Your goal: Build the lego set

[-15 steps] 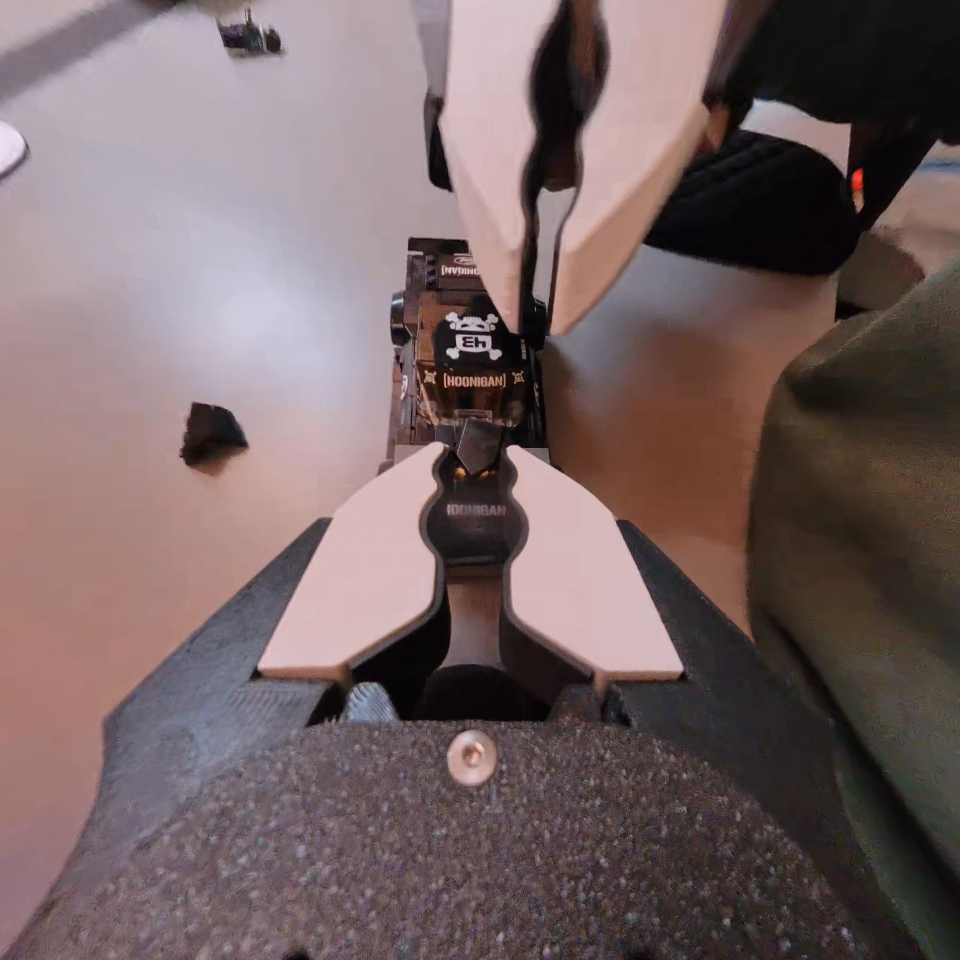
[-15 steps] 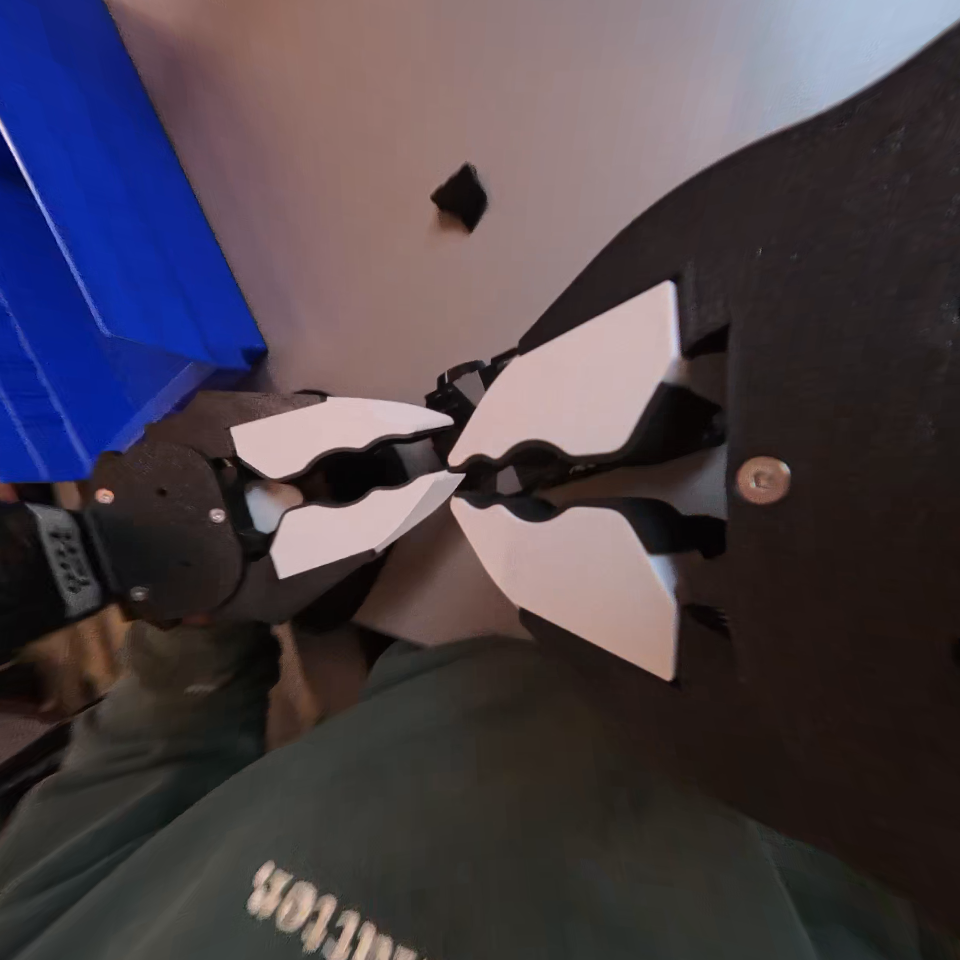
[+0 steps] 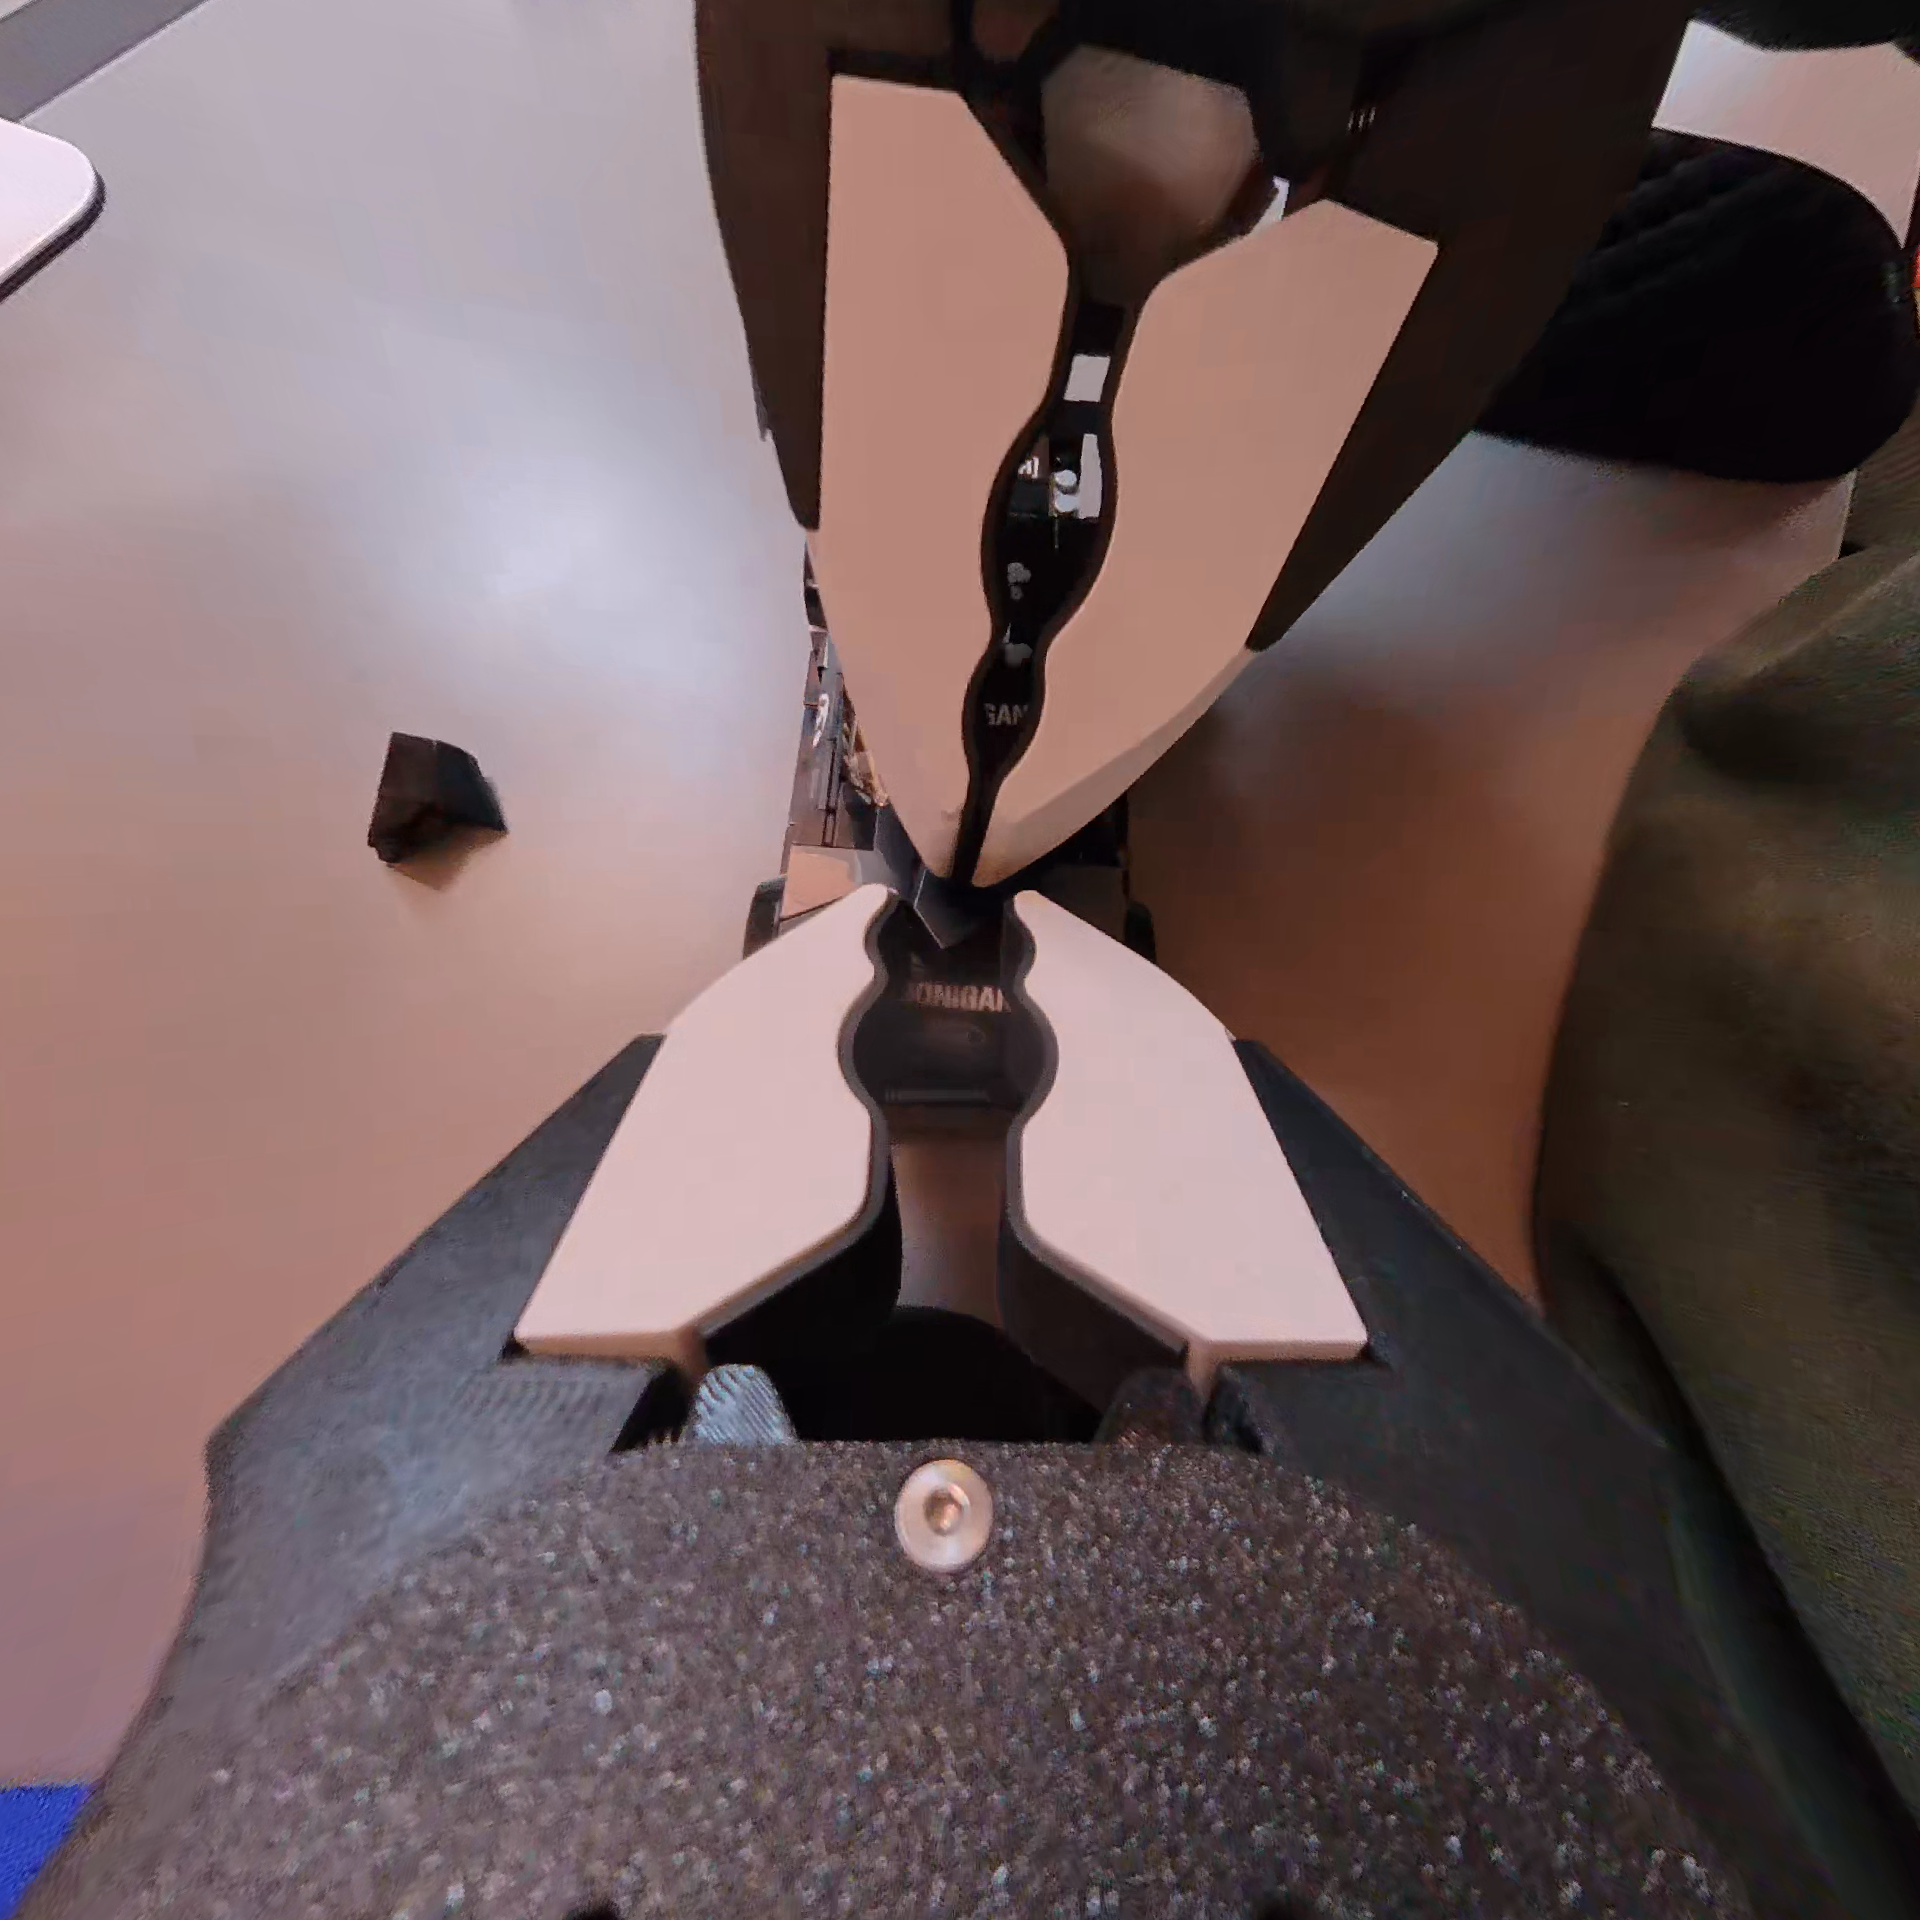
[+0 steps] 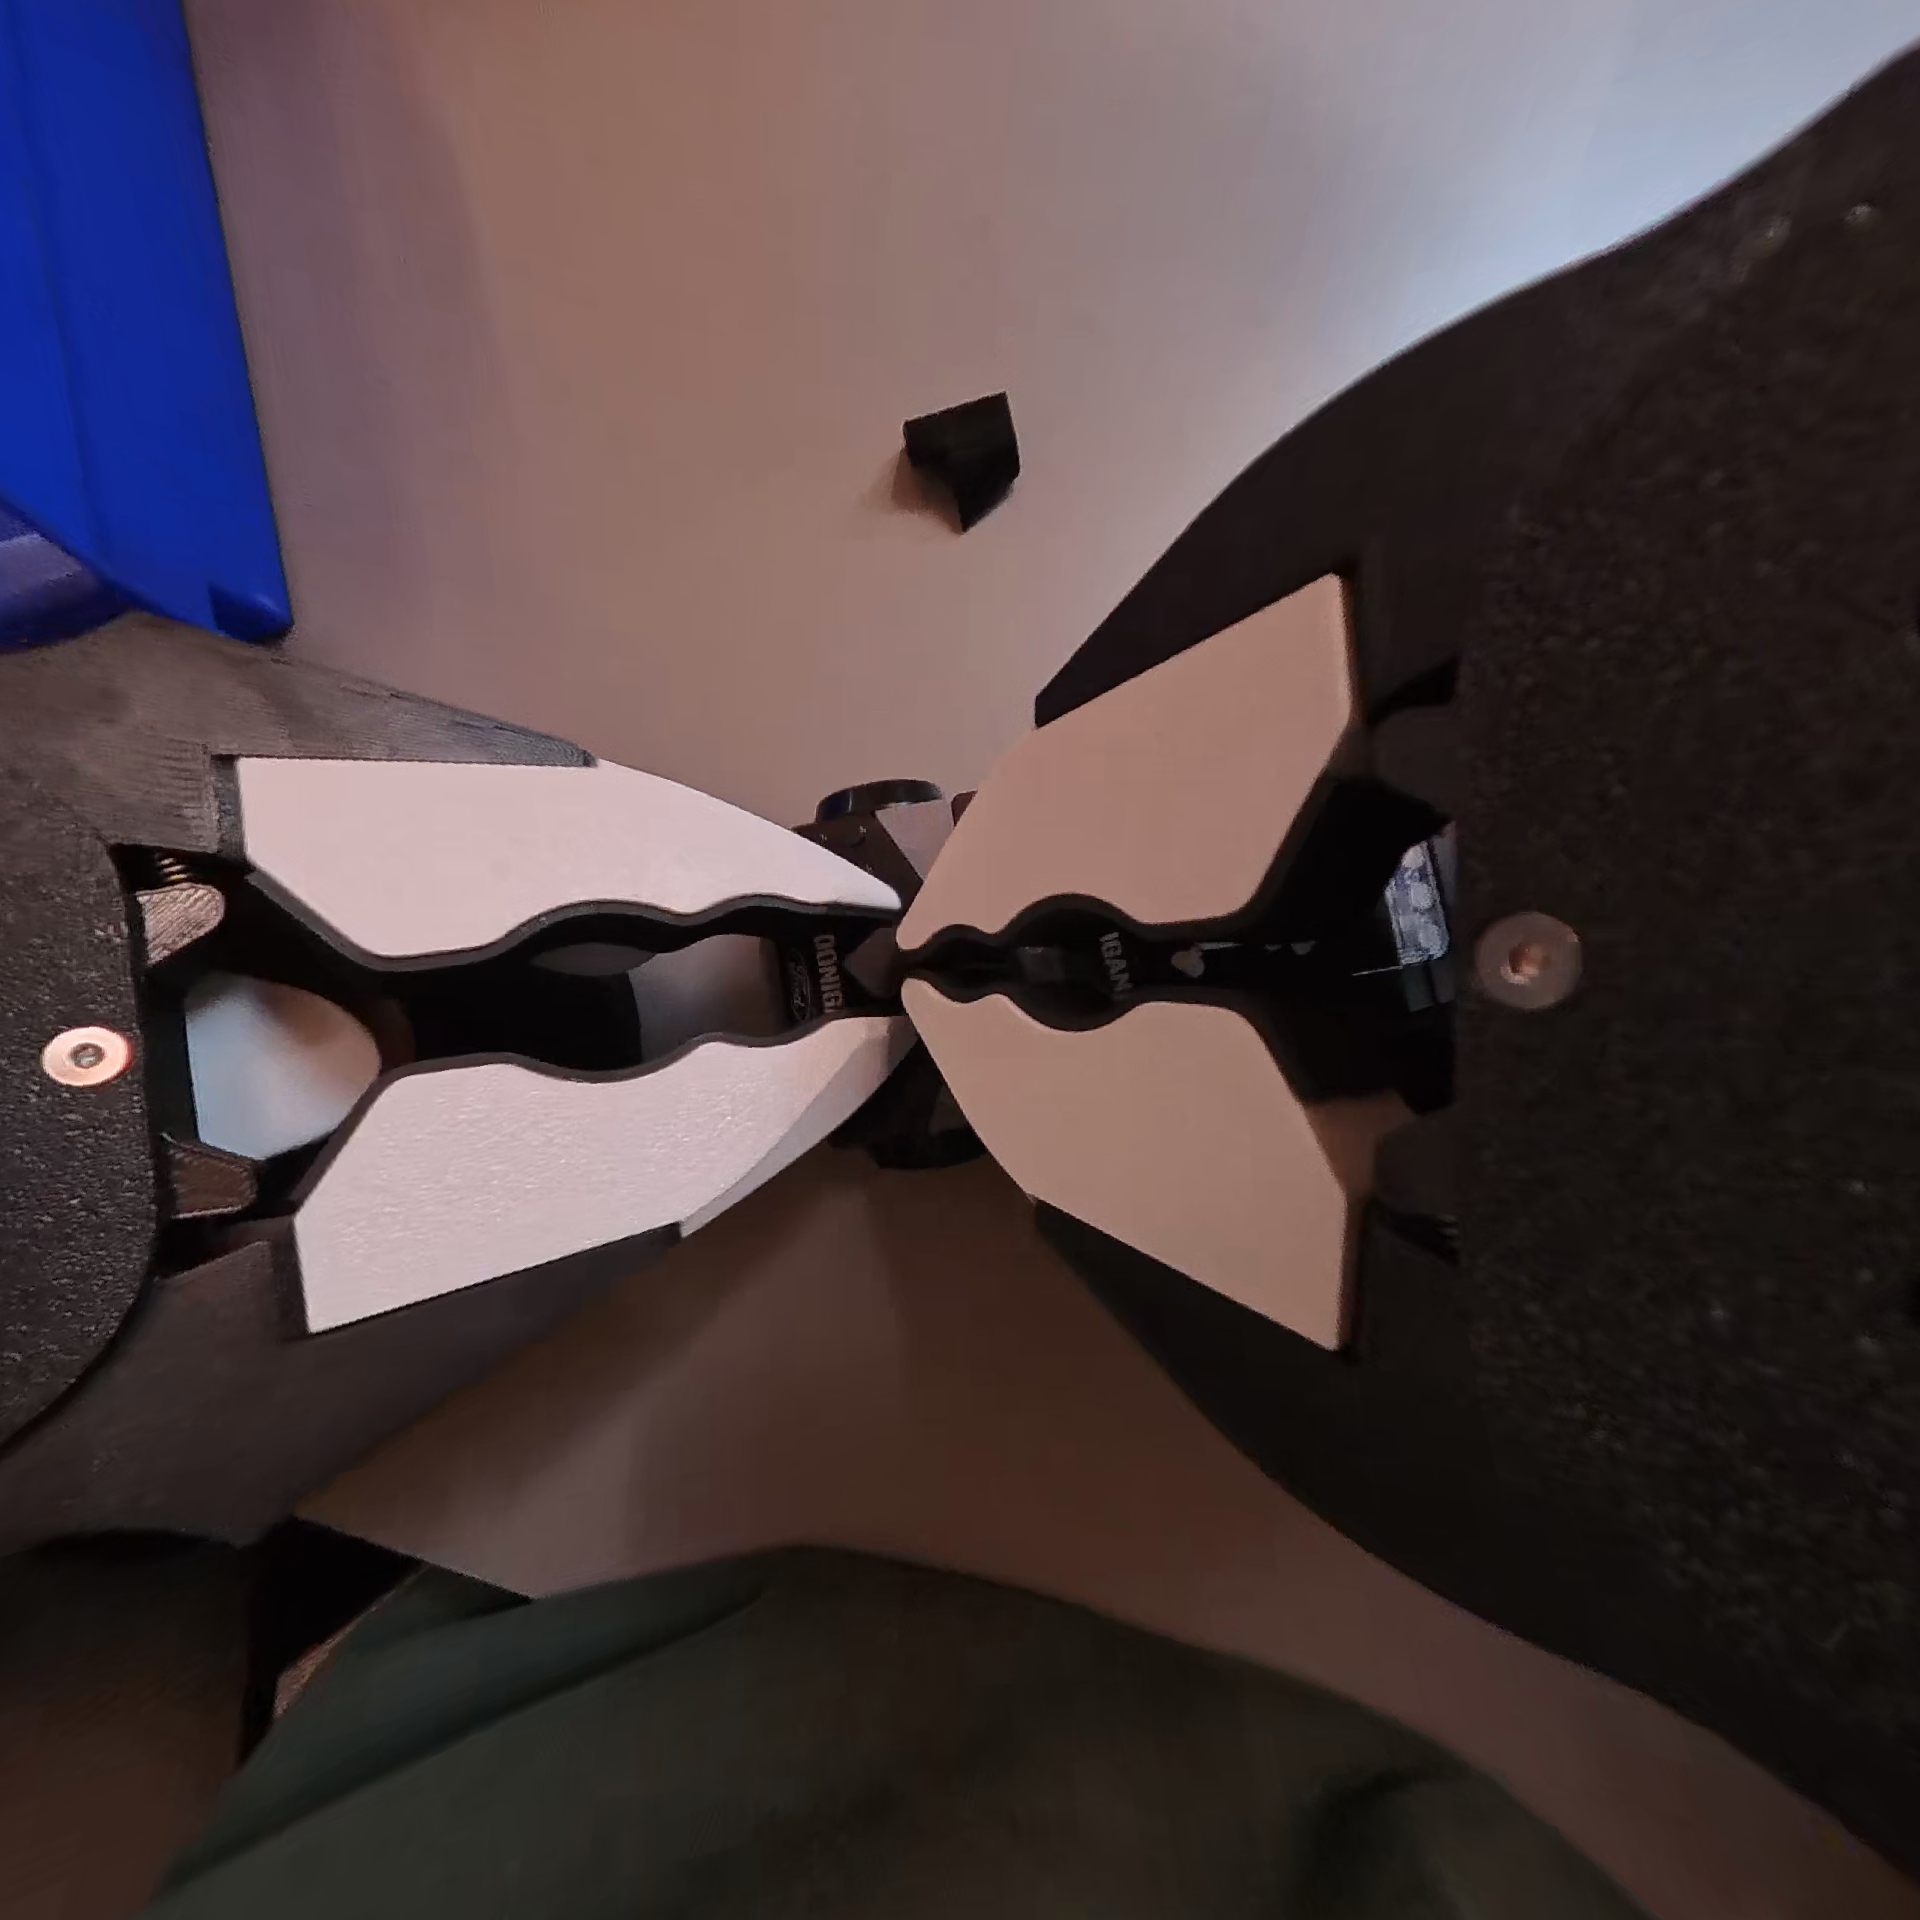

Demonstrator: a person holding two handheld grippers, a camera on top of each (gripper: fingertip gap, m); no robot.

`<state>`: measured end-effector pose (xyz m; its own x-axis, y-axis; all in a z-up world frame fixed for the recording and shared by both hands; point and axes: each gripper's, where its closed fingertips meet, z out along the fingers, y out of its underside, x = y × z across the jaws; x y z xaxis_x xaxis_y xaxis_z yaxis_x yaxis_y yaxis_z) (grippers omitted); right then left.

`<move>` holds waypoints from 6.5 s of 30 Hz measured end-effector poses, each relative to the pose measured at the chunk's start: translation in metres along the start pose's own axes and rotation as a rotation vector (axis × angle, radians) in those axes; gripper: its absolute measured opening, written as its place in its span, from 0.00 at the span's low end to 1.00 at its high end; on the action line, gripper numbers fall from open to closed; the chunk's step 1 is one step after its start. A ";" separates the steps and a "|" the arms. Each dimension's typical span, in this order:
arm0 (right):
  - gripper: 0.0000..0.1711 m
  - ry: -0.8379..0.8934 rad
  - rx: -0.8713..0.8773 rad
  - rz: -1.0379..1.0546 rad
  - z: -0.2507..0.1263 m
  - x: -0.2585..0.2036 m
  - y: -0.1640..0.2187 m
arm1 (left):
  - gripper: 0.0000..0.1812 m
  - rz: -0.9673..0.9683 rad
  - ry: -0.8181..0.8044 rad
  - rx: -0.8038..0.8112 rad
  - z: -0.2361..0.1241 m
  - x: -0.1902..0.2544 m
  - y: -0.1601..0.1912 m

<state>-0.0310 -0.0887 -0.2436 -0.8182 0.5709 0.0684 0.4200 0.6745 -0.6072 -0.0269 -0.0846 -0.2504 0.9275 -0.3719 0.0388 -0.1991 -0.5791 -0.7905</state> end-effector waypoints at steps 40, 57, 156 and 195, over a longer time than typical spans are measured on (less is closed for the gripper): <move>0.00 -0.028 -0.059 0.096 -0.006 0.006 0.003 | 0.09 0.072 -0.021 0.004 0.003 -0.001 -0.003; 0.00 -0.031 -0.147 0.099 -0.004 0.002 0.011 | 0.09 0.067 -0.022 0.015 0.005 -0.001 -0.004; 0.49 0.219 0.102 0.161 -0.039 0.005 0.044 | 0.12 -0.104 -0.156 0.272 -0.035 -0.051 -0.024; 0.27 0.119 0.367 0.225 -0.105 -0.004 0.082 | 0.15 0.100 -0.127 0.308 0.012 -0.017 -0.094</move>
<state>0.0480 0.0131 -0.2102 -0.6628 0.7485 -0.0199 0.3972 0.3290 -0.8567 -0.0200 -0.0150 -0.1843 0.9441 -0.3109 -0.1094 -0.2041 -0.2909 -0.9347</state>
